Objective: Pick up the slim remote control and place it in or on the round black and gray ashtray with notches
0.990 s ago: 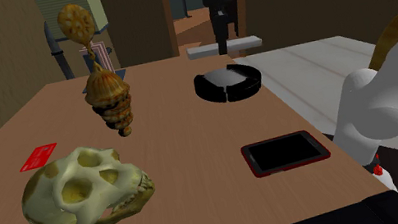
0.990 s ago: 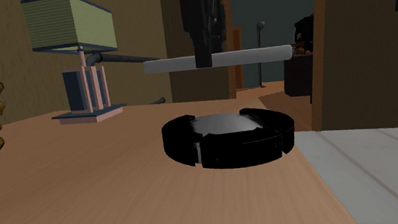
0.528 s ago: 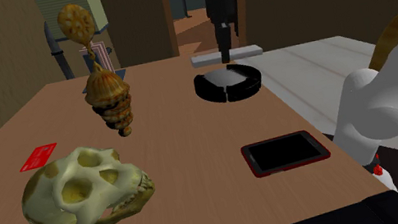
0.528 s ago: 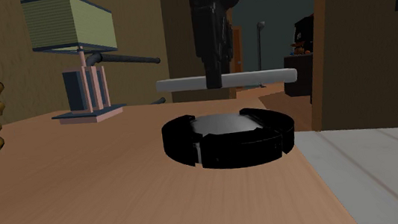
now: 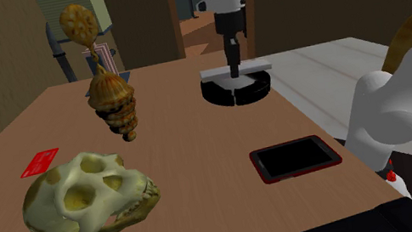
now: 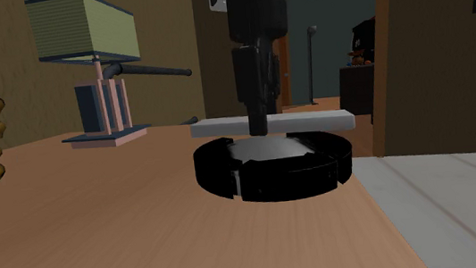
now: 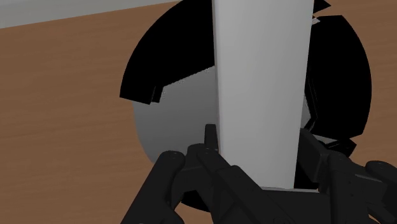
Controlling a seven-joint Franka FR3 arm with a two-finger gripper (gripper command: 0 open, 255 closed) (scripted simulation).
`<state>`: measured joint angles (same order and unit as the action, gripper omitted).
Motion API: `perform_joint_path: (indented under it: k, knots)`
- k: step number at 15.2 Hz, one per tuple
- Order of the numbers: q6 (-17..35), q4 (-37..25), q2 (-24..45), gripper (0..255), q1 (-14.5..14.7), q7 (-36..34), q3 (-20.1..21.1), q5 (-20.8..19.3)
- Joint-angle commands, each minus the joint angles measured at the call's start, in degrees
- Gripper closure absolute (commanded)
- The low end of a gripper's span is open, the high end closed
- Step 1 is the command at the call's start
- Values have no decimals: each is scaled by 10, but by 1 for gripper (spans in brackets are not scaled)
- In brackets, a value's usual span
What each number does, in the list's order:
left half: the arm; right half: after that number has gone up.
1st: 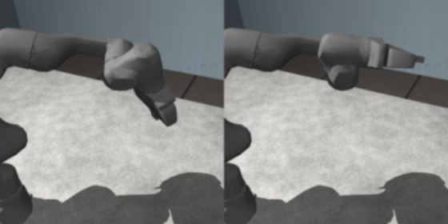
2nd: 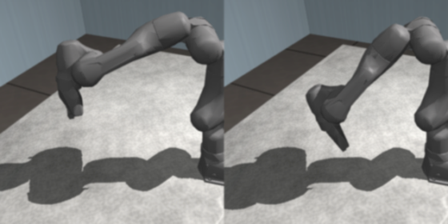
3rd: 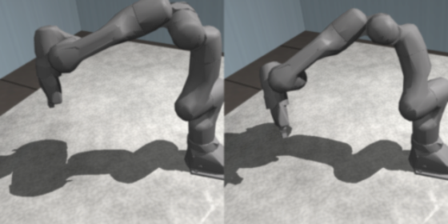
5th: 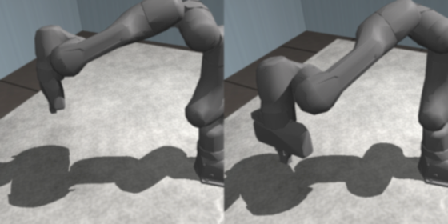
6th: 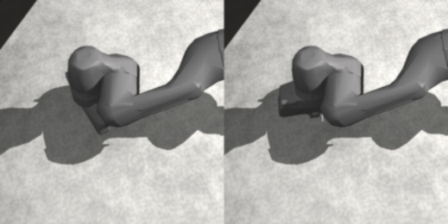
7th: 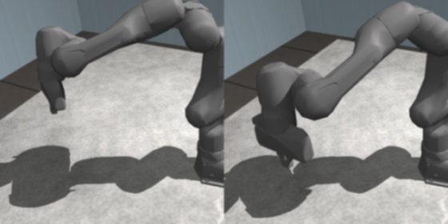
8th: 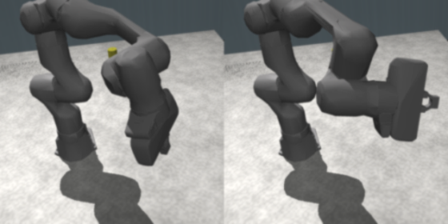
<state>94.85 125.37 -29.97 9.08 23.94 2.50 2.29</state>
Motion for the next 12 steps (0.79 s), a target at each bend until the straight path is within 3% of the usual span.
perform_joint_path:
  k: [1,6,7,12]
  knots:
    - [2,3,-1,255,0,0,0,0]
    - [2,3,-1,255,0,0,0,0]
    - [2,3,-1,0,0,0,0,0]
    - [2,3,-1,0,0,0,0,0]
